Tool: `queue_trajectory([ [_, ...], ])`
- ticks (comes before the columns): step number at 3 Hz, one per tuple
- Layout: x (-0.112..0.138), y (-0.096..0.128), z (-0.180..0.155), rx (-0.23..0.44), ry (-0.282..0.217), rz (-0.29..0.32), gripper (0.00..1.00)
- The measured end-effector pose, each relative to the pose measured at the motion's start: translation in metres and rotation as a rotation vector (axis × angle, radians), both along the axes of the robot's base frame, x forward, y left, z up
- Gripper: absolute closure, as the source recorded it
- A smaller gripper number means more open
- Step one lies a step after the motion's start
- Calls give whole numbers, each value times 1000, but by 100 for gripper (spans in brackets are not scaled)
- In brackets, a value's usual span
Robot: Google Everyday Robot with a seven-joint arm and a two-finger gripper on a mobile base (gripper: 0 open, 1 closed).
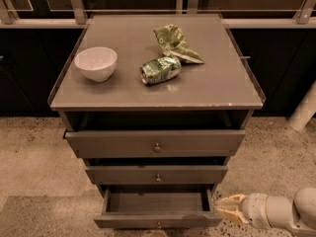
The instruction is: Close bottom drawer
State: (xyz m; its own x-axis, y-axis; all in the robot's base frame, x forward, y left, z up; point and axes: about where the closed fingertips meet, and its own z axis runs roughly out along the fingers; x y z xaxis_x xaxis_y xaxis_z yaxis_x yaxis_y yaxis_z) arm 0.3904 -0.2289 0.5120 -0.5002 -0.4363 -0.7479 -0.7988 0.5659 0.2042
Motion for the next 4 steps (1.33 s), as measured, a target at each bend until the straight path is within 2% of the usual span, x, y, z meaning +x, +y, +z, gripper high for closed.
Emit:
queue_trajectory([
  [1, 9, -6, -25, 48, 53, -17, 87],
  [2, 35, -25, -71, 148, 82, -101, 100],
  [3, 54, -30, -130, 258, 104, -174, 100],
  [4, 49, -23, -201, 356, 195, -221, 100],
])
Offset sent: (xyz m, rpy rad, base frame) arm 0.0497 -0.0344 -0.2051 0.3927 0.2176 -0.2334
